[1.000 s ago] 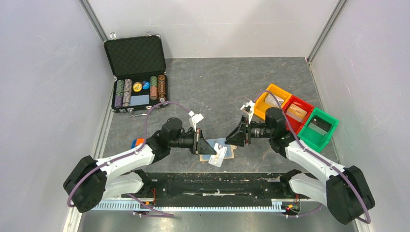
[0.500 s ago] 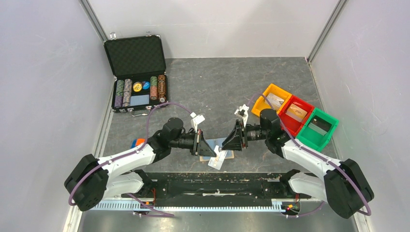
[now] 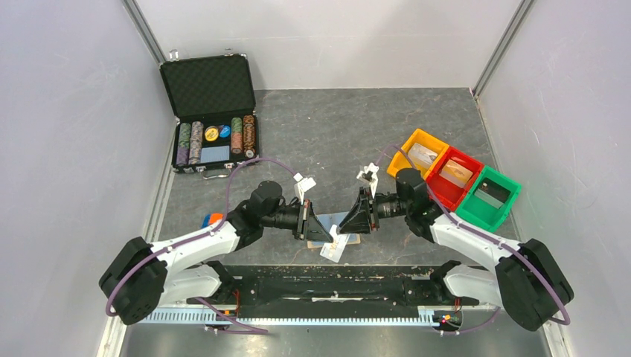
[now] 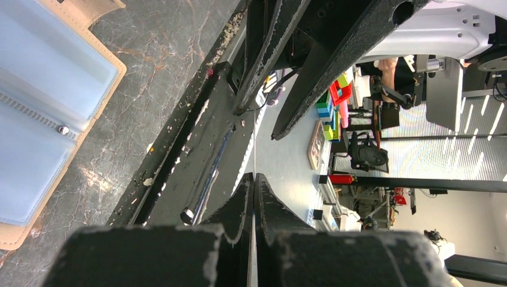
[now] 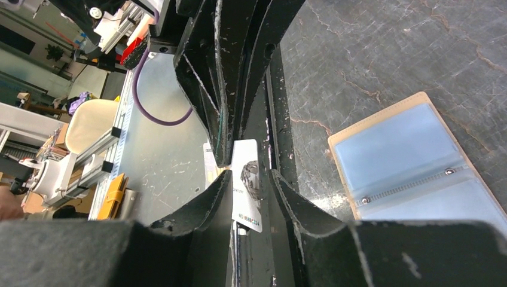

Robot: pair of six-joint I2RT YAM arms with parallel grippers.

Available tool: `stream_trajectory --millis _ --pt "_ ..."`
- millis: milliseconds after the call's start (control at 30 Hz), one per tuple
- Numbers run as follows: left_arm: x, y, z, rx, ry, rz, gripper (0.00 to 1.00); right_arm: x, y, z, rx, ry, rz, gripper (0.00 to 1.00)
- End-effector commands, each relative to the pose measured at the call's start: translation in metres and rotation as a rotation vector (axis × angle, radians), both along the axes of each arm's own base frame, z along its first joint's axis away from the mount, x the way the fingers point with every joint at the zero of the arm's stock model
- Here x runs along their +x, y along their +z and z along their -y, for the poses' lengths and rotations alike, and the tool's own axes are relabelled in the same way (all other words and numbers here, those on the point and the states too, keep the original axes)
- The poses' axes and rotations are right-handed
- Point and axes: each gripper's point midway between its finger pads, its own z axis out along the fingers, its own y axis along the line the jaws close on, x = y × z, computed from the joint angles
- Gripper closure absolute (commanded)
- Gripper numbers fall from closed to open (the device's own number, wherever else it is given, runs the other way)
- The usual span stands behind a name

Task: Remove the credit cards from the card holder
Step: Place the credit card in the storage box.

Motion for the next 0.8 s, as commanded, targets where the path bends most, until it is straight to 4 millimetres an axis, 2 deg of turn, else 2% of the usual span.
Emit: stream_trajectory --millis 0,67,200,233,267,300,367,400,533,633,767 --pt "0.003 0.02 0.006 -0.062 -0.036 0.078 0.98 -0.004 0.009 -0.005 0.037 0.051 0.061 0.7" --pt "0.003 0.02 0.006 -0.063 -0.036 0.08 0.98 -0.008 0.01 -0.006 0.043 0.068 0.069 0.75" --pt "0.005 0.02 0.006 -0.054 -0.022 0.08 0.97 -0.007 0.018 -0.007 0.067 0.057 0.078 1.0" --pt "0.007 0.018 0.006 -0.045 -0.013 0.08 0.93 -0.005 0.02 -0.007 0.072 0.046 0.08 1.0" --pt "0.009 0.017 0.005 -0.028 0.002 0.08 0.89 -0.003 0.022 -0.008 0.076 0.032 0.081 1.0" --pt "0.012 0.015 0.004 -0.007 0.014 0.084 0.8 -0.001 0.024 -0.008 0.08 0.015 0.086 1.0" --pt "0.019 0.014 0.002 0.036 0.046 0.107 0.54 0.005 0.027 -0.008 0.078 -0.025 0.086 1.0" --pt "0.022 0.014 -0.001 0.061 0.065 0.117 0.45 0.009 0.027 -0.008 0.073 -0.046 0.087 1.0" --pt "0.044 0.014 -0.018 0.204 0.192 0.196 0.14 0.029 0.027 0.0 0.043 -0.156 0.082 1.0" --pt "0.063 0.024 -0.04 0.317 0.314 0.275 0.0 0.053 0.025 0.014 0.006 -0.289 0.083 1.0" --pt "0.083 0.043 -0.072 0.428 0.461 0.385 0.0 0.094 0.023 0.044 -0.039 -0.522 0.077 1.0"
